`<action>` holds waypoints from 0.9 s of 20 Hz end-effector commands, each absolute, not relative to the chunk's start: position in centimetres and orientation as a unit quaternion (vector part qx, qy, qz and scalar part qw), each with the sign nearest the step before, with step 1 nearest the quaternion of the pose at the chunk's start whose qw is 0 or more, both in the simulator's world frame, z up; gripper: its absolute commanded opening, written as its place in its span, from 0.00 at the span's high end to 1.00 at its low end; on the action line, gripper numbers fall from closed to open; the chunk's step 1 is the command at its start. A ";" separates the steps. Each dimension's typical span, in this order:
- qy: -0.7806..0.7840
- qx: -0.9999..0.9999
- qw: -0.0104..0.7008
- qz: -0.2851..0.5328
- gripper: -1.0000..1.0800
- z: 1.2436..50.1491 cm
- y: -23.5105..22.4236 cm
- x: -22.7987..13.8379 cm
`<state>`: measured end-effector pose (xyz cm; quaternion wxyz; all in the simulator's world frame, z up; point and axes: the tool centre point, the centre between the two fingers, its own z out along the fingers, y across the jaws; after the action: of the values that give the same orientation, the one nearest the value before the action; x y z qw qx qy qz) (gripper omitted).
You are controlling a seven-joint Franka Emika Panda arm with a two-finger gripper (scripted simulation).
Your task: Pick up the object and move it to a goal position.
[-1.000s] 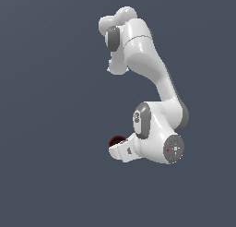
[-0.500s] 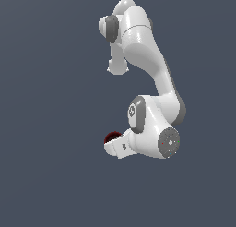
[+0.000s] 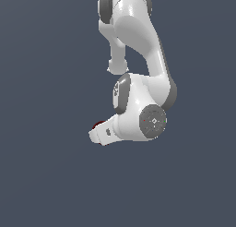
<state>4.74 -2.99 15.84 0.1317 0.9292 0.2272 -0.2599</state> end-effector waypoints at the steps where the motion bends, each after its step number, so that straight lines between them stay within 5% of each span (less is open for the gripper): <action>1: 0.227 0.930 0.132 -0.259 1.00 18.0 -4.6 4.2; 18: 0.226 0.930 0.132 -0.259 1.00 30.9 -14.7 0.5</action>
<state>0.76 -14.00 29.84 0.1317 0.9295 0.2262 -0.2597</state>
